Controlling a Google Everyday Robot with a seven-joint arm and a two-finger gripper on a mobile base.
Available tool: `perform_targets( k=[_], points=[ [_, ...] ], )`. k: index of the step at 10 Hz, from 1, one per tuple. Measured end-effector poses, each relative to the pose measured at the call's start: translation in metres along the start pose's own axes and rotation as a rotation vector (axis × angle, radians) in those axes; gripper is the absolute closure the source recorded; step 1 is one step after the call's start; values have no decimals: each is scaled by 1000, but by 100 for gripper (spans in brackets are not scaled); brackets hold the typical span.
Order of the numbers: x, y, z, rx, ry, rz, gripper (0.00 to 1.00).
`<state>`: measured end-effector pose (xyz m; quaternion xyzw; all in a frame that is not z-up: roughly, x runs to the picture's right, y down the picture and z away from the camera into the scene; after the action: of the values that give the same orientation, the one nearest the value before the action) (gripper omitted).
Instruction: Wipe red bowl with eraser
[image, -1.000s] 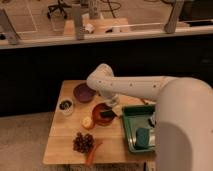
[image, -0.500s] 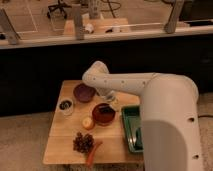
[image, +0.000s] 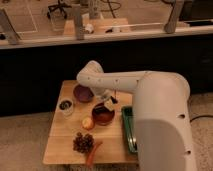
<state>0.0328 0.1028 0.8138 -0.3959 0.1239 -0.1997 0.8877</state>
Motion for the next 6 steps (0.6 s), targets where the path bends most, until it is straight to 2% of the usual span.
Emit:
perform_targets(
  k=[6],
  points=[
    [0,36,6,-13,-24,-66,100]
  ],
)
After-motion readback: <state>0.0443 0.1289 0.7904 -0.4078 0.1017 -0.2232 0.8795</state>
